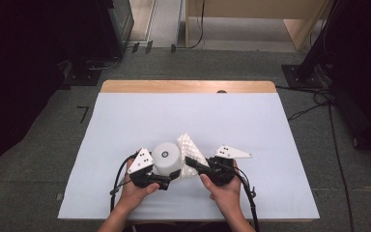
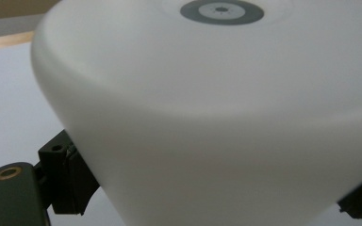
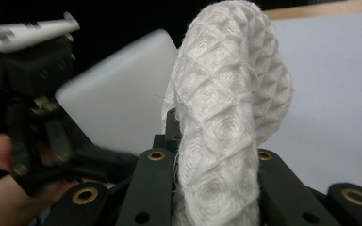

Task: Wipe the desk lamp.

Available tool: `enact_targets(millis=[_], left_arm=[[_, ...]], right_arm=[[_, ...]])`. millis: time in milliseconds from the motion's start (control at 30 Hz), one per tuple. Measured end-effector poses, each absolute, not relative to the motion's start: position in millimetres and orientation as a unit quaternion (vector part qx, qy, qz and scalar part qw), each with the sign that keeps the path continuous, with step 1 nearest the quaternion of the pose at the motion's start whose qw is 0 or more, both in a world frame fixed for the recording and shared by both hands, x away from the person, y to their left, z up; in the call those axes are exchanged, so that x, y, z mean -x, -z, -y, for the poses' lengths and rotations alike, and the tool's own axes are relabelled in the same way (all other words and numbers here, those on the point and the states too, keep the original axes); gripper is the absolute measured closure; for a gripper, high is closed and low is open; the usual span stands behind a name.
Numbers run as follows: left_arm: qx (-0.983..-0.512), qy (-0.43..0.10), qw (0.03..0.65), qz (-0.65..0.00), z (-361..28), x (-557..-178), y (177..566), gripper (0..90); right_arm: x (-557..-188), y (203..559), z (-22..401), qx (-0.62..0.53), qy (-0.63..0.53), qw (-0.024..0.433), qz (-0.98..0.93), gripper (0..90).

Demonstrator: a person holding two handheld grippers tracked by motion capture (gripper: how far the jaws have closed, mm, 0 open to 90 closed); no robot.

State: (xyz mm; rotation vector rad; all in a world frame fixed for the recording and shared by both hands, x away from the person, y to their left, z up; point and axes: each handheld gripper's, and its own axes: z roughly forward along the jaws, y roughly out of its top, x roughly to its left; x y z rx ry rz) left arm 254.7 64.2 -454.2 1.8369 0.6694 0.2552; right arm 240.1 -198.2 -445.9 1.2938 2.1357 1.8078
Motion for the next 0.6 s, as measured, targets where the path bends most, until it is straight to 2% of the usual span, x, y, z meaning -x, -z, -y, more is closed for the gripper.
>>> enact_targets(millis=[167, 267, 400, 467, 533, 600], left_arm=[[-0.778, -0.124, 0.544, -0.289, -65.7, -257.0, 455.7, 8.3], [-0.790, -0.145, 0.519, -0.292, -62.4, -258.1, 460.5, 8.2], [-0.795, -0.144, 0.508, -0.299, -62.5, -260.8, 465.4, 8.2], [-0.794, -0.145, 0.506, -0.303, -63.7, -262.0, 466.1, 8.2], [-0.793, -0.145, 0.507, -0.305, -65.6, -262.8, 465.9, 8.3], [-0.792, -0.145, 0.507, -0.307, -66.4, -263.2, 465.7, 8.3]], right_arm=[[-245.2, 453.3, 201.2, -0.431, -0.581, 0.022, -0.690, 78.8], [-250.0, 456.2, 210.4, -0.445, -0.569, 0.033, -0.691, 78.6], [-261.2, 467.8, 229.5, -0.483, -0.523, 0.052, -0.701, 76.6], [-266.5, 473.7, 241.9, -0.509, -0.504, 0.069, -0.694, 70.4], [-271.6, 477.3, 254.8, -0.533, -0.487, 0.084, -0.687, 58.3], [-274.4, 477.9, 266.0, -0.545, -0.463, 0.111, -0.690, 51.9]])
